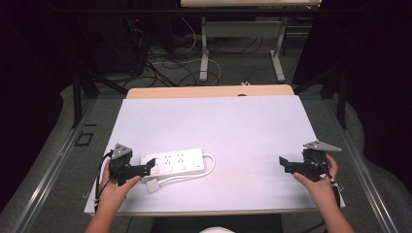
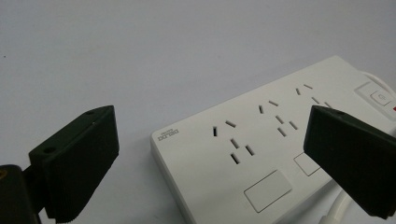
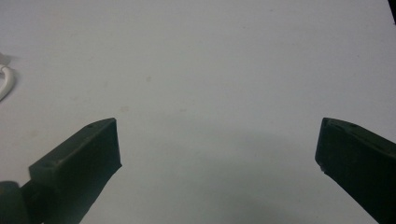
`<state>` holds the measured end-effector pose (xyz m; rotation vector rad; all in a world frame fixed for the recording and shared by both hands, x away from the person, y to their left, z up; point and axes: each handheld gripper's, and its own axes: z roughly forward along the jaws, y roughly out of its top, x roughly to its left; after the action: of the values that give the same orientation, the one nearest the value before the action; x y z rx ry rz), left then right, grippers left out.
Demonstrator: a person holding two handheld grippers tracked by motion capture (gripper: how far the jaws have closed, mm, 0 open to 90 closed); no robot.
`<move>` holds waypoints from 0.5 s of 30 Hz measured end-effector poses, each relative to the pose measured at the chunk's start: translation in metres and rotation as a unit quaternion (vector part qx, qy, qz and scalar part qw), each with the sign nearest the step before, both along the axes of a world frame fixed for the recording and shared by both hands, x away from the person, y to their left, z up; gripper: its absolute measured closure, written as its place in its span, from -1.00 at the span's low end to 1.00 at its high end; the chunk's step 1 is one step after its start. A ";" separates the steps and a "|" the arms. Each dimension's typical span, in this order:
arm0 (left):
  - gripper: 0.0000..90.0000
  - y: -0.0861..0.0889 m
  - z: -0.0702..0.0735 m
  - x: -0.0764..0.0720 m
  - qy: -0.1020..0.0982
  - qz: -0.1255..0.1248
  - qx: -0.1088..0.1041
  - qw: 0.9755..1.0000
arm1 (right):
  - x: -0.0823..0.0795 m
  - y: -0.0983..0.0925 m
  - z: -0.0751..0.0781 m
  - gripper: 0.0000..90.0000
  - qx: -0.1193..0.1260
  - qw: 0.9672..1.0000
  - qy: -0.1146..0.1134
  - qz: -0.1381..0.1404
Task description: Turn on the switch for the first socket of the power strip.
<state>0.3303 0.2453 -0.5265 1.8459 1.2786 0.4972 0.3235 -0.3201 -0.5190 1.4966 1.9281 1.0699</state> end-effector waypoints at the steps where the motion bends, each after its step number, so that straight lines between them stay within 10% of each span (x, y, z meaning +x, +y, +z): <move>1: -0.93 0.000 0.000 0.000 0.002 0.001 -0.001 1.000 | 0.000 0.000 0.000 -1.00 -0.001 1.000 0.002 0.000; 15: -0.91 -0.003 0.005 -0.002 0.010 -0.007 -0.005 1.000 | 0.001 -0.001 -0.005 -1.00 -0.006 1.000 -0.004 0.008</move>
<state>0.3286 0.2424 -0.5211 1.8554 1.2790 0.4647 0.3244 -0.3206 -0.5240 1.4698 1.9414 1.0689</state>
